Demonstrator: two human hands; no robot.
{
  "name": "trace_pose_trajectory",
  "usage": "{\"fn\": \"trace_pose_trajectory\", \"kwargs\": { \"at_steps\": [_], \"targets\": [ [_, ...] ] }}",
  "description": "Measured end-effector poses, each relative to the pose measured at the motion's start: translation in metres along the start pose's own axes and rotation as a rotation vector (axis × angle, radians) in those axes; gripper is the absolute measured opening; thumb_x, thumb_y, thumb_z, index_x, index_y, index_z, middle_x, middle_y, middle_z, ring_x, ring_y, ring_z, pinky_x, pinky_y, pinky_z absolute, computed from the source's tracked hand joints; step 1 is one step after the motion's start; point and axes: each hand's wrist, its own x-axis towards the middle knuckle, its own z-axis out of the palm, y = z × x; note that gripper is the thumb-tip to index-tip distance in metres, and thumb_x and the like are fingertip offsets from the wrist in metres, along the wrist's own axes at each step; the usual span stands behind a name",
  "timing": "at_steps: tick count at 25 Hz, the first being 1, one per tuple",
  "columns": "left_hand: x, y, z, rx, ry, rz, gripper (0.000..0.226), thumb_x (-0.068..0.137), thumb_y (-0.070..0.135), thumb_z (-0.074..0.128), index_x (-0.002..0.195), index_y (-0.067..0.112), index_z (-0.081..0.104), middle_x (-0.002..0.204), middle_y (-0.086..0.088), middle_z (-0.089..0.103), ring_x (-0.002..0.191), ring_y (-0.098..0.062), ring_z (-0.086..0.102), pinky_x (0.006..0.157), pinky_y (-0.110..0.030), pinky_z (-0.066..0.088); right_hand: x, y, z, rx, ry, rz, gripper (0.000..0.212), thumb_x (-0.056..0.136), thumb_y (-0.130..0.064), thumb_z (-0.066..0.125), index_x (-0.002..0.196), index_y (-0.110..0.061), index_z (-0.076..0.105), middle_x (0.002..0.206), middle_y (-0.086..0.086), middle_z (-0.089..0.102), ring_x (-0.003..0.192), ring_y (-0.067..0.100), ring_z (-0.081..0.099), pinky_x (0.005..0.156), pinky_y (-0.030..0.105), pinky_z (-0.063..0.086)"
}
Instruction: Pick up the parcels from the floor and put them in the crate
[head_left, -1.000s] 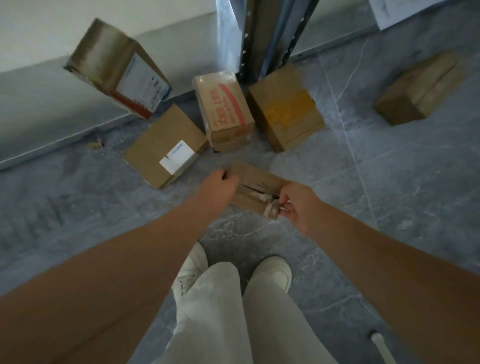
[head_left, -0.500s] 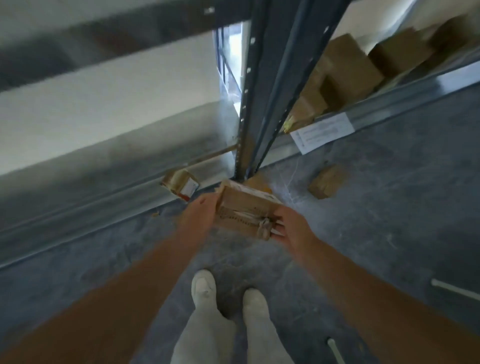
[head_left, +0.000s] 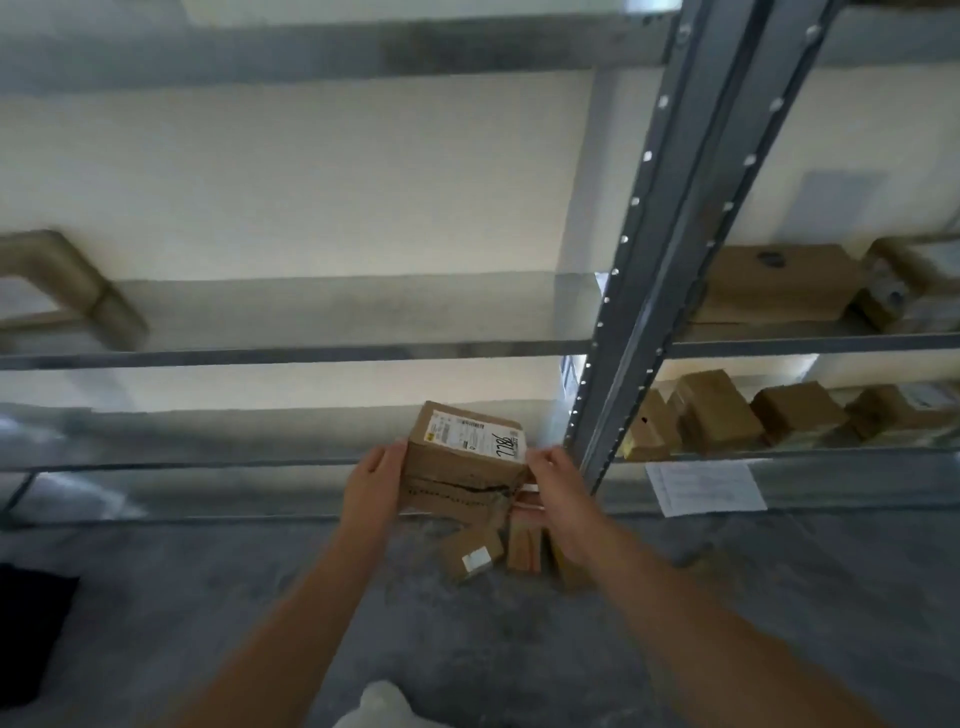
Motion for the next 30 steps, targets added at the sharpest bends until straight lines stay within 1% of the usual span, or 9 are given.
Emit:
{"fn": "trace_pose_trajectory", "kwargs": {
  "at_steps": [3,7,11,14,18,20,22,26,30],
  "targets": [
    [-0.025,0.022,-0.061,-0.157,0.102,0.029,0.021,0.096,0.04,0.055,0.089,0.025,0.068,0.097,-0.006,0.066,0.098,-0.024,0.062,0.091,-0.048,0.054,-0.028,-0.039,0.047,-0.12,-0.129,-0.08,0.018,0.104,-0.027,0.047,0.111,-0.012,0.052,0.115,0.009,0.066,0.099,0.025,0.067,0.08,0.041,0.061],
    [-0.042,0.043,-0.139,-0.319,0.22,0.117,0.02,0.091,0.043,0.061,0.097,0.025,0.069,0.107,-0.009,0.067,0.107,-0.026,0.061,0.1,-0.047,0.049,-0.06,-0.068,0.119,-0.303,-0.327,-0.177,0.013,0.101,-0.027,0.053,0.094,-0.017,0.05,0.118,0.006,0.065,0.111,0.027,0.06,0.098,0.047,0.052],
    [-0.05,0.059,-0.225,-0.478,0.316,0.172,0.011,0.087,0.034,0.069,0.094,0.025,0.069,0.104,-0.005,0.066,0.097,-0.018,0.063,0.09,-0.039,0.056,-0.092,-0.077,0.204,-0.262,-0.559,-0.217,0.018,0.095,-0.022,0.065,0.091,-0.016,0.048,0.115,0.001,0.068,0.104,0.013,0.063,0.078,0.032,0.056],
    [-0.056,0.054,-0.29,-0.525,0.362,0.171,0.014,0.082,0.033,0.073,0.093,0.025,0.073,0.097,-0.001,0.068,0.093,-0.017,0.064,0.084,-0.036,0.056,-0.108,-0.075,0.262,-0.29,-0.607,-0.266,0.027,0.091,-0.025,0.069,0.11,-0.017,0.05,0.115,0.003,0.068,0.101,0.014,0.069,0.074,0.028,0.058],
    [-0.073,0.034,-0.386,-0.567,0.447,0.127,0.019,0.08,0.032,0.075,0.098,0.025,0.076,0.105,-0.003,0.07,0.097,-0.018,0.066,0.089,-0.041,0.057,-0.137,-0.062,0.354,-0.395,-0.644,-0.255,0.027,0.097,-0.036,0.059,0.121,-0.036,0.045,0.108,0.005,0.071,0.095,0.023,0.072,0.08,0.042,0.061],
    [-0.084,0.026,-0.428,-0.582,0.436,0.136,0.014,0.081,0.03,0.075,0.094,0.026,0.078,0.101,-0.003,0.073,0.091,-0.016,0.068,0.083,-0.036,0.058,-0.153,-0.048,0.4,-0.479,-0.729,-0.243,0.019,0.101,-0.036,0.051,0.12,-0.034,0.05,0.11,0.007,0.072,0.1,0.025,0.07,0.085,0.047,0.059],
    [-0.093,0.021,-0.463,-0.572,0.462,0.14,0.011,0.082,0.033,0.075,0.092,0.03,0.078,0.096,0.0,0.076,0.089,-0.014,0.071,0.075,-0.027,0.058,-0.166,-0.033,0.437,-0.502,-0.814,-0.217,0.019,0.102,-0.028,0.05,0.121,-0.027,0.052,0.11,0.009,0.072,0.099,0.026,0.071,0.082,0.044,0.06],
    [-0.109,-0.01,-0.538,-0.638,0.602,0.201,0.031,0.079,0.05,0.073,0.108,0.038,0.072,0.105,0.004,0.075,0.103,-0.015,0.069,0.089,-0.033,0.055,-0.194,0.018,0.522,-0.567,-0.935,-0.16,0.024,0.097,-0.017,0.06,0.121,-0.013,0.06,0.109,0.012,0.074,0.103,0.029,0.07,0.092,0.046,0.056],
    [-0.118,-0.042,-0.588,-0.612,0.774,0.147,0.046,0.091,0.056,0.054,0.135,0.042,0.05,0.113,0.007,0.07,0.102,-0.01,0.067,0.083,-0.029,0.055,-0.219,0.07,0.582,-0.659,-1.007,-0.12,0.023,0.094,-0.018,0.065,0.115,-0.01,0.065,0.102,0.007,0.076,0.098,0.023,0.072,0.085,0.036,0.059]
  ]
}}
